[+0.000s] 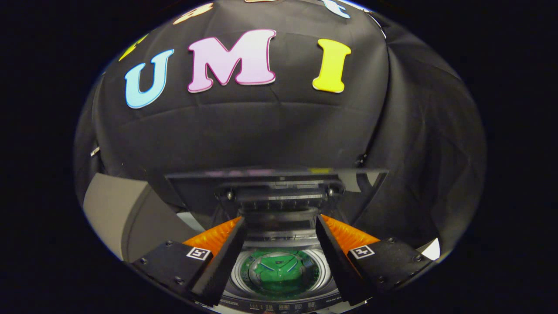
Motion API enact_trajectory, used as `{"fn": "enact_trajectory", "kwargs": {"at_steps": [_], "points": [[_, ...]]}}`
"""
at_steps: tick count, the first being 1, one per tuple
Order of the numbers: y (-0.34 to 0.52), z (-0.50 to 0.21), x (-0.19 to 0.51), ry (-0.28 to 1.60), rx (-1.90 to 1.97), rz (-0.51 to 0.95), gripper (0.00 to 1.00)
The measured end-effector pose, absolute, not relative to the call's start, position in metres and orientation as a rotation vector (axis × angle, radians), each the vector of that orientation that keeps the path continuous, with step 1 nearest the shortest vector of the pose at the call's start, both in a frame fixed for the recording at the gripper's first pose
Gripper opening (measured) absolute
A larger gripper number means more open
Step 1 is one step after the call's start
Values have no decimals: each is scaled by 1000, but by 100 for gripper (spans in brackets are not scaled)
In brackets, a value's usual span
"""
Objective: Put the clothes into the washing machine and then close the washing machine lid.
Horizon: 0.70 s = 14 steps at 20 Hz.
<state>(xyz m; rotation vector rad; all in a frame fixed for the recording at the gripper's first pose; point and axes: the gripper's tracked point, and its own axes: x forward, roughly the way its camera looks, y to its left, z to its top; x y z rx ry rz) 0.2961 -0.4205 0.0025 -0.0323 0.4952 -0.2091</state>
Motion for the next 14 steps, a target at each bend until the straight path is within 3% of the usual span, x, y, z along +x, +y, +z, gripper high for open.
{"fn": "enact_trajectory", "kwargs": {"at_steps": [6,14], "points": [[-423,46,340,427,-14,-220,99],[-439,23,383,494,-8,-233,99]]}}
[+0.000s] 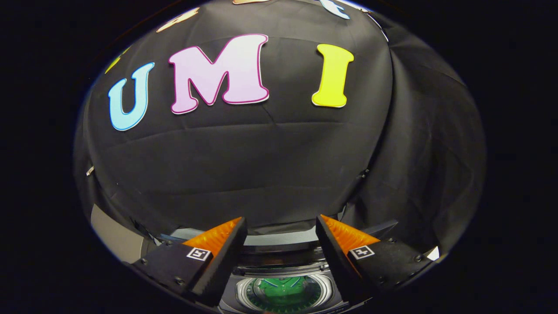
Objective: Put the clothes into the washing machine and then close the washing machine lid.
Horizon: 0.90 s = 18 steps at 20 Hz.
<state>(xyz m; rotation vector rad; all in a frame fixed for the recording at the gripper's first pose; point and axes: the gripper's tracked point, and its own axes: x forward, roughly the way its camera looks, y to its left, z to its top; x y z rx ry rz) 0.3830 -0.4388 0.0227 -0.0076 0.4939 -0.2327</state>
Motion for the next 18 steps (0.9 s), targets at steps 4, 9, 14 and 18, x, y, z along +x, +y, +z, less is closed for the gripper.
{"fn": "enact_trajectory", "kwargs": {"at_steps": [4,9,14,18], "points": [[-443,10,392,521,-31,-237,99],[-441,0,392,537,-36,-215,99],[-441,0,387,518,-9,-204,100],[-439,2,378,477,-15,-193,100]]}}
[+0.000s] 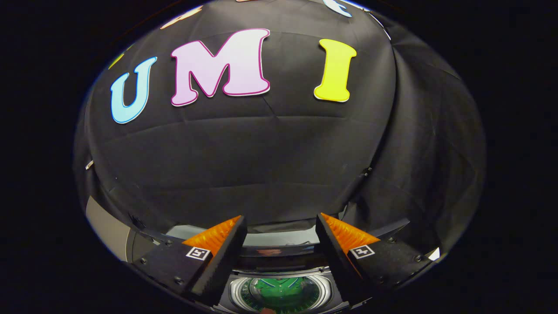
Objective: Put the clothes into the washing machine and then close the washing machine lid.
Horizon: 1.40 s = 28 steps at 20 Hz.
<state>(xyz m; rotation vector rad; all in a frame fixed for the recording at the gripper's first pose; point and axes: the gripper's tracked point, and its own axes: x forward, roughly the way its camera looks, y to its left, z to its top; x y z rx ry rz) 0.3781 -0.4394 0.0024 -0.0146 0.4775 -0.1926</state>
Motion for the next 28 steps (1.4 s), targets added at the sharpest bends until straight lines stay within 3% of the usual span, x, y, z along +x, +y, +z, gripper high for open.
{"fn": "enact_trajectory", "kwargs": {"at_steps": [28], "points": [[-426,-18,282,461,-11,-157,99]]}}
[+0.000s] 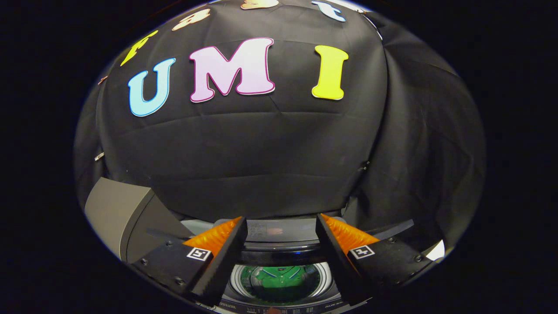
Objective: Put the clothes into the washing machine and then close the washing machine lid.
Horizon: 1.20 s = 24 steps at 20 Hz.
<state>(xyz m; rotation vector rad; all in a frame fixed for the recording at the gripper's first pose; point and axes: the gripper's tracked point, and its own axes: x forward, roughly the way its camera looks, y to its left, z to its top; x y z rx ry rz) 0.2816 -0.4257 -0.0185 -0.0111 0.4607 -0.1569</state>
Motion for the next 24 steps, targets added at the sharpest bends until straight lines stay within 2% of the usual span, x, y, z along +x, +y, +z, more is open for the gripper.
{"fn": "enact_trajectory", "kwargs": {"at_steps": [8,24], "points": [[-425,-40,262,511,5,-164,98],[-424,-132,206,736,-10,-160,99]]}}
